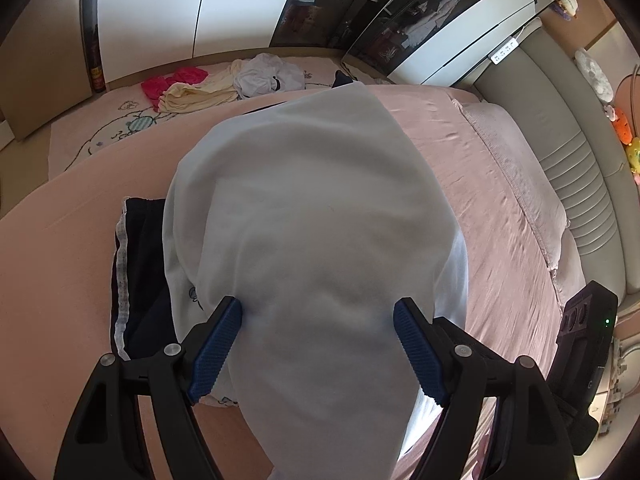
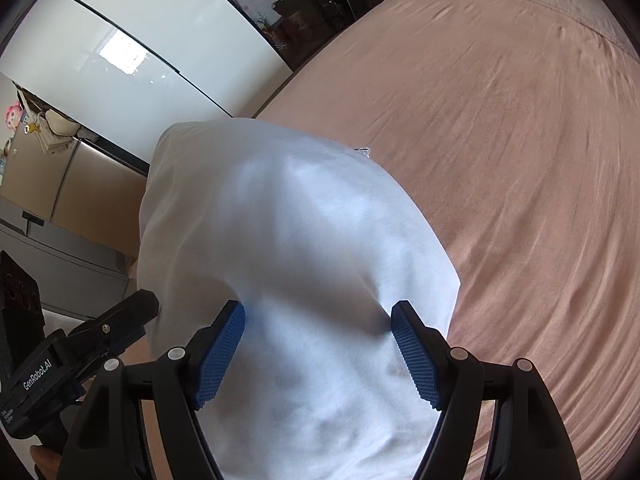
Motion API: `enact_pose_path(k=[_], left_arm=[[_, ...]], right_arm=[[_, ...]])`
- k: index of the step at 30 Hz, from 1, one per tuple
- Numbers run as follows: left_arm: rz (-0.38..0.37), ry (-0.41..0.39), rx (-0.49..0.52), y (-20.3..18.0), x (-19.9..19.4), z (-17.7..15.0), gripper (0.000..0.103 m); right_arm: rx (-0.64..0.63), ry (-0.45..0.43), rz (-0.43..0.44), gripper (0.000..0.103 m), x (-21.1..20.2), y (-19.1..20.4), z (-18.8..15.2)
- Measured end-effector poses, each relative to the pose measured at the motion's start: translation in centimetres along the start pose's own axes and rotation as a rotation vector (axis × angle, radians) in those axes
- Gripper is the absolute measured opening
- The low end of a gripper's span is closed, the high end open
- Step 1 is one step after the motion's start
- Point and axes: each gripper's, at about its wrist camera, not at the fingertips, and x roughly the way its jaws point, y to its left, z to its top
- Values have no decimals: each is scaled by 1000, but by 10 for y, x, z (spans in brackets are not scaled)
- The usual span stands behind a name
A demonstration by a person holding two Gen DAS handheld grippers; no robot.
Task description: Fold clothes
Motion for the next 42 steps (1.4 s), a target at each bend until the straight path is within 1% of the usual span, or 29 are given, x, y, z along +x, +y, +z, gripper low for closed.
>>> enact_pose_path(k=[3,6,10,13,14,15,16,18,20,21,22,23,24,26,28,30,32,35,37,38,39,40,42], left_arm=[[3,15,-11,2,9,3,78],[2,5,-31,4,14,3,78],[27,-34,-19,2,19,-1,78],[47,-64,5,-2,21,-7,77],[57,-75,12,-4,22,-8,75],[67,-86,20,-5,23,-9,71],[74,-97,27,-7,23,-11,69],[82,-119,39,-11,21,-15,65],[90,-137,55,-14,19,-18,63],[95,-145,63,-16,18,-20,57],[93,-153,65,-18,17,-21,54],[86,-160,62,-19,16,-23,49],[84,-162,59,-20,15,-24,42],[82,-163,54,-21,16,-26,37],[65,-167,50,-20,14,-26,34],[23,-175,40,-18,9,-25,28],[-28,-175,30,-16,3,-23,27],[-104,-175,42,-23,-5,-21,27],[-150,-178,57,-29,-11,-20,27],[-165,-181,70,-34,-14,-20,27],[-179,-186,84,-39,-18,-20,22],[-186,-194,96,-43,-23,-19,22],[-207,-206,109,-50,-30,-17,22]], right_arm=[[18,18,12,76,10,-3,5],[45,49,48,76,23,-7,8],[32,57,67,76,34,-6,7],[35,39,68,76,40,-7,3],[44,38,70,75,43,-8,2],[53,38,77,72,44,-8,0],[63,38,83,68,46,-8,-2],[112,30,89,56,45,-10,-4],[155,18,90,48,44,-10,-6],[172,10,87,45,43,-9,-8],[181,3,81,43,42,-8,-9],[196,-1,84,39,41,-7,-11],[210,-6,86,35,41,-6,-13],[218,-5,87,30,42,-4,-15],[225,-6,95,27,41,-4,-17],[245,-10,122,21,38,-6,-19],[278,-14,159,19,33,-11,-21],[329,-15,225,18,27,-15,-24],[335,-33,263,17,20,-11,-26],[330,-36,279,17,16,-8,-27],[321,-40,289,17,13,-4,-28],[311,-43,306,16,9,1,-29],[335,-61,342,15,0,2,-30]])
